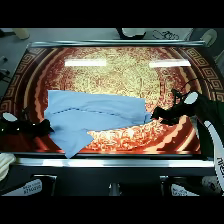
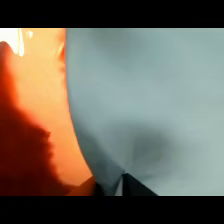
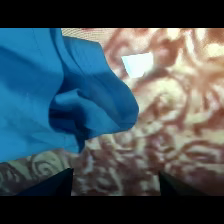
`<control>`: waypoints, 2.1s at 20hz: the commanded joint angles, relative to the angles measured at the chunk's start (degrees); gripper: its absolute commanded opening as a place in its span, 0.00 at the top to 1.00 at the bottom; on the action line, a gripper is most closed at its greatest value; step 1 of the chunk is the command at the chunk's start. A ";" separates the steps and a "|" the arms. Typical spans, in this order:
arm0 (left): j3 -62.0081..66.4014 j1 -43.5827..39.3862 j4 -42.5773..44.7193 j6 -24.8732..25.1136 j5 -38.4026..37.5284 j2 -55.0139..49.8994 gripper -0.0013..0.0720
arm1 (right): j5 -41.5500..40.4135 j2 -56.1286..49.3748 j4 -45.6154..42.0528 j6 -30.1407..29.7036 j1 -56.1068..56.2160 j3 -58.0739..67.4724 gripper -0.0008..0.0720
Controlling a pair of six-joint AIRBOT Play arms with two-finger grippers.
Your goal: Fold the shirts.
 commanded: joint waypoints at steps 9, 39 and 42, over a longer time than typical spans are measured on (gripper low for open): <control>0.13 0.02 -6.43 2.45 3.54 4.90 0.95 | -11.32 -11.28 7.87 0.76 0.44 -0.35 0.55; 56.06 -3.34 1.20 0.81 -22.45 26.43 0.95 | 22.03 25.51 -24.92 -0.09 0.42 38.38 0.96; 36.09 -6.38 1.20 4.20 -14.16 19.98 0.95 | 17.46 9.97 -21.40 -0.15 0.44 32.70 0.96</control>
